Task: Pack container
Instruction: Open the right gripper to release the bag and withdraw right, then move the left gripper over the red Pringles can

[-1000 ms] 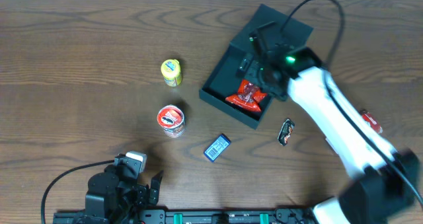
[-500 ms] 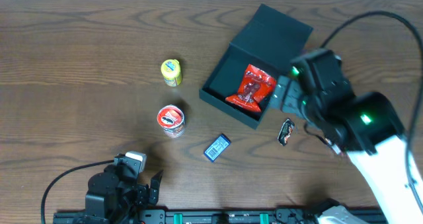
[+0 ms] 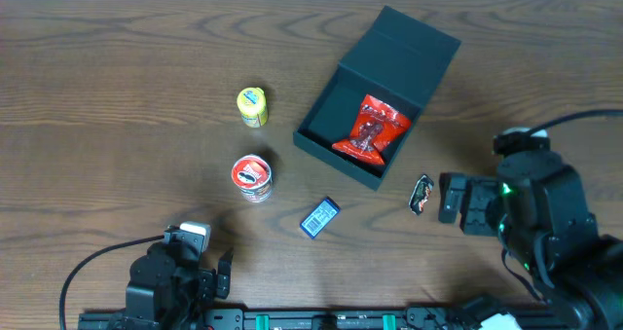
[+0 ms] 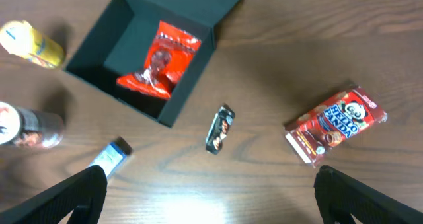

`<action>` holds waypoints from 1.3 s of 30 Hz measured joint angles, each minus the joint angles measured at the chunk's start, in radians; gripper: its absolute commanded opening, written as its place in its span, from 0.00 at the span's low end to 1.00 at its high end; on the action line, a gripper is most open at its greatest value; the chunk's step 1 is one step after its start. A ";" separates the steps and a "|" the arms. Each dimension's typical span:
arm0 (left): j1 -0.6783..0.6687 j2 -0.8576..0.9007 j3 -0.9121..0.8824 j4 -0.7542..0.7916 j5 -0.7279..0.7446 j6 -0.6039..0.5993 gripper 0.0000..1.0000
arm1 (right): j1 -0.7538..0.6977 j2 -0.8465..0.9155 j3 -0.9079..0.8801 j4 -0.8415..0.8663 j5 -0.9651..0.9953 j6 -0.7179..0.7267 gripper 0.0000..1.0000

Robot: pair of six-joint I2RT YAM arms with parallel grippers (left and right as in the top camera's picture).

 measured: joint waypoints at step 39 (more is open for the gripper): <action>-0.002 0.000 -0.186 0.457 0.106 -0.449 0.95 | 0.000 -0.095 -0.125 0.077 -0.062 -0.028 0.99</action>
